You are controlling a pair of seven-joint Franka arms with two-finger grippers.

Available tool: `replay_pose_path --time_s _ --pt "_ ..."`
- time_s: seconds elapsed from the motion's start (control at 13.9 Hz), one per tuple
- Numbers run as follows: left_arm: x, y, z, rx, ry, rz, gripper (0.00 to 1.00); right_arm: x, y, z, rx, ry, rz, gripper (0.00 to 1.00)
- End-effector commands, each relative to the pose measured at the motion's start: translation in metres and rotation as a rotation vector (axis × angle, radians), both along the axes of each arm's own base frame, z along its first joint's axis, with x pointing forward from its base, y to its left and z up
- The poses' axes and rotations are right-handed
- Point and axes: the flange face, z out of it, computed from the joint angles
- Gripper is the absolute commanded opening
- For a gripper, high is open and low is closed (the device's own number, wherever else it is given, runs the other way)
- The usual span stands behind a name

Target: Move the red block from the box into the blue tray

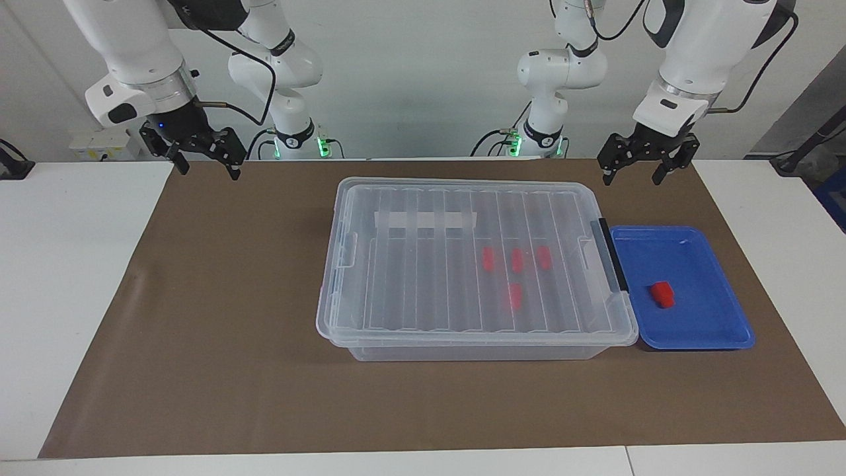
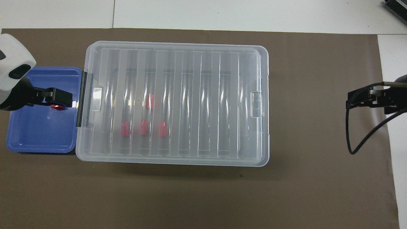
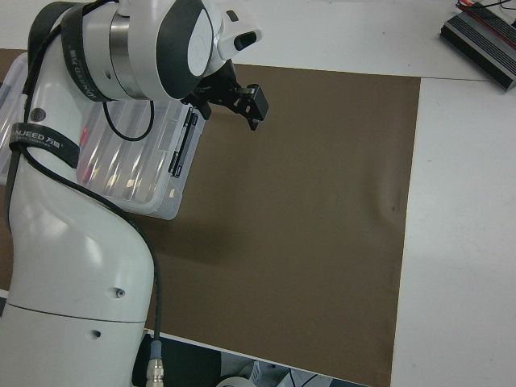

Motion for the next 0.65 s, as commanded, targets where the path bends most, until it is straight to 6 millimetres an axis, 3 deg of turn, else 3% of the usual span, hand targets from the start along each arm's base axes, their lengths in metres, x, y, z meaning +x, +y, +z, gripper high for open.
replay_pose_path --time_s 0.0,0.58 --pt "-0.0047 0.0117 0.0033 0.008 0.006 0.010 1.00 -0.0006 -0.0004 0.0015 0.012 0.008 0.024 1.00" --pt "-0.0042 0.0158 0.0033 0.008 0.006 0.018 1.00 -0.0006 -0.0012 0.0001 0.012 0.011 0.021 1.00"
